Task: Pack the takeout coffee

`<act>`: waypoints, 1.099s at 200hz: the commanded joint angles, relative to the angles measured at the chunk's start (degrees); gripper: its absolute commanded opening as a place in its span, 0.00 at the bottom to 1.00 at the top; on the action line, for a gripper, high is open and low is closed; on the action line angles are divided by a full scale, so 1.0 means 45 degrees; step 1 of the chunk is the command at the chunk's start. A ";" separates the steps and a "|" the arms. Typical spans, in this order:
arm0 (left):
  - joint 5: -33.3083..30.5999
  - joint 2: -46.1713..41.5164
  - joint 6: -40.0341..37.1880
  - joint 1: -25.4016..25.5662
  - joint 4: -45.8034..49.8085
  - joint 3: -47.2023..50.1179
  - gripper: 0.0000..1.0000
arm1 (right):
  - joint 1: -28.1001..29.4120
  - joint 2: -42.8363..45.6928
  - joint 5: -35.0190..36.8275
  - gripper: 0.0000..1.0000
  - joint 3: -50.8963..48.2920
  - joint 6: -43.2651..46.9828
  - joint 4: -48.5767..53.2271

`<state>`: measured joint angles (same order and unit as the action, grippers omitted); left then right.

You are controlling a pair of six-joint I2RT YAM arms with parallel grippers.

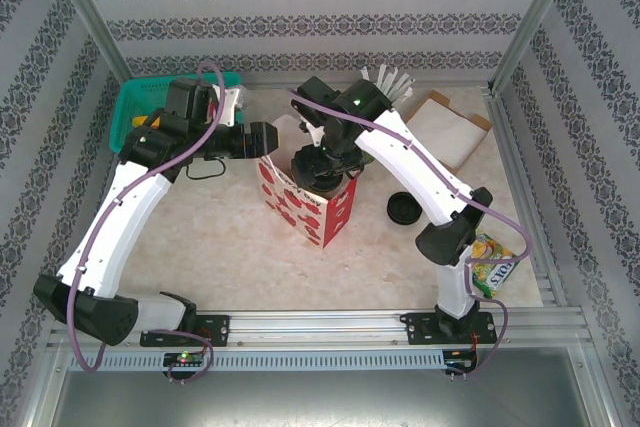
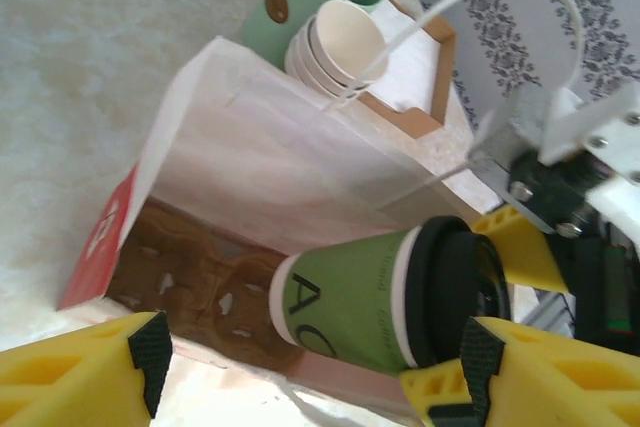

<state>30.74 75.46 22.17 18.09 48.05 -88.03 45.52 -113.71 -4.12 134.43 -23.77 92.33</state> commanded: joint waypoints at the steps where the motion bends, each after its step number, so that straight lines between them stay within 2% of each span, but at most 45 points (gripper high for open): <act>1: 0.1060 -0.0220 -0.0094 0.0161 -0.0109 0.0244 0.74 | 0.0021 -0.0333 0.0551 0.47 -0.0010 0.0118 0.0712; 18: 0.1221 -0.0373 -0.0356 0.0162 -0.0034 0.0501 0.60 | 0.0030 -0.0424 0.0776 0.47 0.0085 0.0058 0.0951; 43: 0.1428 -0.0416 -0.0599 0.0177 0.0149 0.0656 0.32 | 0.0027 -0.0418 0.1252 0.48 0.0146 -0.0028 0.1338; 79: 0.0901 -0.0422 -0.0964 0.0153 0.0235 0.0626 0.00 | -0.0037 -0.0394 0.2261 0.48 0.0146 -0.0154 0.2152; 99: 0.0371 -0.0327 -0.1096 0.0117 0.0239 0.0550 0.00 | -0.0018 -0.0352 0.2545 0.48 0.0118 -0.0216 0.2560; 127: -0.0276 -0.0128 -0.1178 -0.0106 0.0260 0.0277 0.00 | 0.0078 -0.0069 0.2111 0.48 -0.0267 -0.0245 0.2565; 173: -0.0230 0.0391 -0.1027 -0.0385 -0.0016 -0.0211 0.00 | 0.0538 0.0112 0.0981 0.48 -0.0948 -0.0067 0.2532; 220: 0.0259 0.0865 -0.0890 -0.0420 -0.0199 -0.0337 0.00 | 0.0703 -0.0129 0.0748 0.48 -0.0969 0.0033 0.2545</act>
<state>31.09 78.61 18.22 16.75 48.42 -87.74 47.90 -115.02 0.93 130.58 -23.99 92.33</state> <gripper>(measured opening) 0.056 0.822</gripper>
